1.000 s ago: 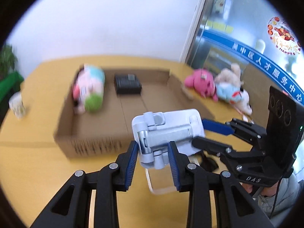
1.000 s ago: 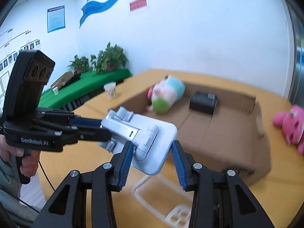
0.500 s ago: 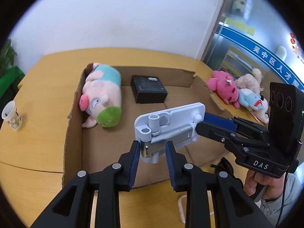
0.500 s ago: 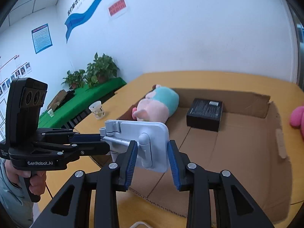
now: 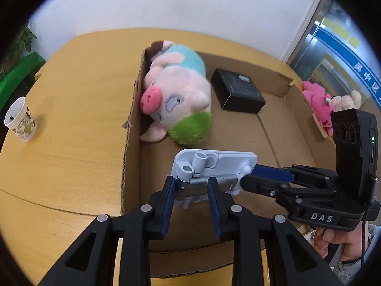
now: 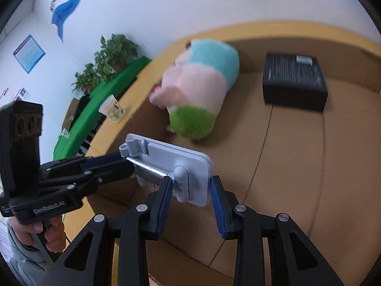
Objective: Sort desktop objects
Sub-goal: 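Lower the phone stand into the box and open both grippers, then move both grippers to the black sunglasses on the table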
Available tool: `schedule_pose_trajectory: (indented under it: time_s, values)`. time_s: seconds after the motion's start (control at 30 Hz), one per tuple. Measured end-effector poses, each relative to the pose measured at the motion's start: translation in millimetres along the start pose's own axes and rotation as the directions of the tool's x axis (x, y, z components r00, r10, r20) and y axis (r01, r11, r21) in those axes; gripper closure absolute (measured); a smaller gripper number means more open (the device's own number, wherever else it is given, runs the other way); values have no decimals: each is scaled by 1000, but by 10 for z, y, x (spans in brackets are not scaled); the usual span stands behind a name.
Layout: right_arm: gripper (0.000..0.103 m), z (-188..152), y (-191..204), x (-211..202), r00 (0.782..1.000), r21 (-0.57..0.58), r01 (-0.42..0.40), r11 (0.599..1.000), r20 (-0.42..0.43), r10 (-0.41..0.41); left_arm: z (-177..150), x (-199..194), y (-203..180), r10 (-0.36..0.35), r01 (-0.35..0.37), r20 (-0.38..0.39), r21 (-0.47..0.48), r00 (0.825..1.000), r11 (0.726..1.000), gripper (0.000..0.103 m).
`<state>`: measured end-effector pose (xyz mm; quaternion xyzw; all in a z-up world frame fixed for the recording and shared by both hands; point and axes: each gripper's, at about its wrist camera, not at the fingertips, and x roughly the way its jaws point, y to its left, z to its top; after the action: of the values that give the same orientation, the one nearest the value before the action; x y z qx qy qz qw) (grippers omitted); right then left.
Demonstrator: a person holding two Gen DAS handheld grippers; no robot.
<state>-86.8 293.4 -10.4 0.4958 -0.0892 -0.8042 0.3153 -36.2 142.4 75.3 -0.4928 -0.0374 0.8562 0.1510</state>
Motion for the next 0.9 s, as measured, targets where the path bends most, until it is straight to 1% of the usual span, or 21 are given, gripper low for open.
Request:
schedule_pose_trajectory:
  time_s: [0.07,0.13,0.2,0.27,0.33,0.4,0.43,0.47,0.5,0.53,0.57,0.6,0.63,0.67,0.7,0.73,0.77,0.8,0.83,0.87,0.9]
  values:
    - [70,-14,-24,125,999,31,-11,999,-35,12,-13,66,17,27,-26,-35,1,999,1000,77]
    - [70,-4,-25,159,999,47,-11,999,-40,13,-23,128,40,40,-40,-64,-2,997,999,77]
    - [67,9,-25,223,998,63,-15,998,-67,19,-29,138,22,70,-69,-74,17,995,997,77]
    - [64,10,-37,282,997,79,-18,997,-77,24,-26,142,30,77,-76,-79,15,994,997,77]
    - [64,-9,-36,321,995,92,-20,996,-93,29,-15,141,47,50,-50,-76,2,996,999,77]
    - [64,-54,-34,334,994,100,-38,994,-94,48,-17,139,51,76,-77,-74,-6,994,997,77]
    - [61,-81,-39,315,995,105,-48,993,-84,57,-20,125,42,86,-87,-71,-9,994,996,77]
    - [51,-120,-51,261,996,114,-54,992,-66,62,-34,93,32,89,-90,-59,-11,994,996,77]
    - [41,-154,-55,178,998,114,-43,993,-41,48,-47,25,9,89,-89,-30,-11,996,996,77]
    - [37,-185,-45,75,1000,104,-23,994,-11,24,-60,-61,-31,92,-91,7,-10,996,996,77]
    - [30,-238,-13,-106,999,72,21,997,39,-24,-78,-171,-91,97,-97,60,-5,994,995,77]
    - [24,-286,32,-259,994,37,69,997,82,-72,-114,-322,-163,108,-110,136,4,985,994,76]
    - [22,-333,83,-406,985,3,122,993,122,-121,-153,-453,-234,120,-125,204,12,972,992,72]
    - [15,-408,176,-593,963,-44,211,977,183,-199,-202,-587,-322,131,-142,274,19,953,990,55]
    - [6,-474,251,-731,934,-79,297,952,234,-272,-272,-722,-433,143,-163,350,26,926,986,31]
    - [0,-554,342,-873,887,-112,401,909,296,-355,-340,-829,-538,157,-187,413,35,897,982,21]
    - [0,-627,404,-978,850,-130,463,877,345,-398,-405,-913,-653,171,-216,468,45,867,975,18]
    - [0,-690,427,-1093,818,-138,511,848,380,-431,-425,-953,-751,181,-239,496,56,849,969,18]
    - [0,-724,436,-1171,799,-138,537,832,398,-450,-447,-966,-841,191,-258,507,65,841,964,18]
    - [0,-759,428,-1244,793,-127,543,830,403,-457,-471,-962,-940,197,-270,509,74,838,960,18]
    - [0,-794,400,-1314,797,-108,532,840,400,-453,-441,-927,-1021,191,-266,507,80,840,961,18]
